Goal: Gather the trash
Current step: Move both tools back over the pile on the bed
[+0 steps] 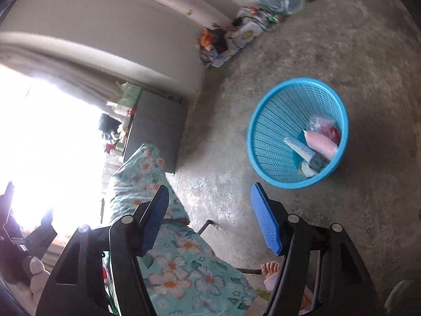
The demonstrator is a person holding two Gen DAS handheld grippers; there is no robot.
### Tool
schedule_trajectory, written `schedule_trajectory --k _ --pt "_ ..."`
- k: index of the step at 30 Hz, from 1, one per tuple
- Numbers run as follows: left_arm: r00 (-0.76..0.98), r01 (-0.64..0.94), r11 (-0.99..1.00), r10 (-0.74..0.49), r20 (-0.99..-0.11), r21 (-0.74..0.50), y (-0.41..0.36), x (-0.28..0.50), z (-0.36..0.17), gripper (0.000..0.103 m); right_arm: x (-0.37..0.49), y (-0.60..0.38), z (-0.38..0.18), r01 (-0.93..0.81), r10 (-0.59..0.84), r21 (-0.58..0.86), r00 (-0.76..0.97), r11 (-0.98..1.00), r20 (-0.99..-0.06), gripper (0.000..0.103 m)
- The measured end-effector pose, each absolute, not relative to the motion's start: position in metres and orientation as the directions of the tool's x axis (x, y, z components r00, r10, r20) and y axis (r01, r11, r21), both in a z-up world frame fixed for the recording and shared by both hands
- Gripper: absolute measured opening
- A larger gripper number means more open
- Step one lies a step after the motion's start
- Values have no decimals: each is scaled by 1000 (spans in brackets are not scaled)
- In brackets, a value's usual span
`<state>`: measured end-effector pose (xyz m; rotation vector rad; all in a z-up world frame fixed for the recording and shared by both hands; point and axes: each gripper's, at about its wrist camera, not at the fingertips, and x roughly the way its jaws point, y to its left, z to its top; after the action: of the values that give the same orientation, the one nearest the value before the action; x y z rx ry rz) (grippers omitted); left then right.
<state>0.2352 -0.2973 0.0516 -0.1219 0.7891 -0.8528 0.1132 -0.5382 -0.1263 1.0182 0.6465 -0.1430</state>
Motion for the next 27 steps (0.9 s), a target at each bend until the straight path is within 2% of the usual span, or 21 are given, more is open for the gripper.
schedule_trajectory --k 5,12,21,27 --pt "509 622 703 -698 -505 -345 -233 190 84 87 110 -472 -46 234 173 629 839 741 -516 78" --pt "598 565 766 -636 -488 -306 -151 154 102 87 97 -384 21 96 134 427 869 899 -477 95" --pt "702 424 856 -517 -489 -297 -44 120 100 87 88 -295 56 30 49 148 864 988 -502 96" --pt "751 323 893 -444 -490 -314 18 98 88 87 84 -261 72 -37 116 170 867 985 -485 96"
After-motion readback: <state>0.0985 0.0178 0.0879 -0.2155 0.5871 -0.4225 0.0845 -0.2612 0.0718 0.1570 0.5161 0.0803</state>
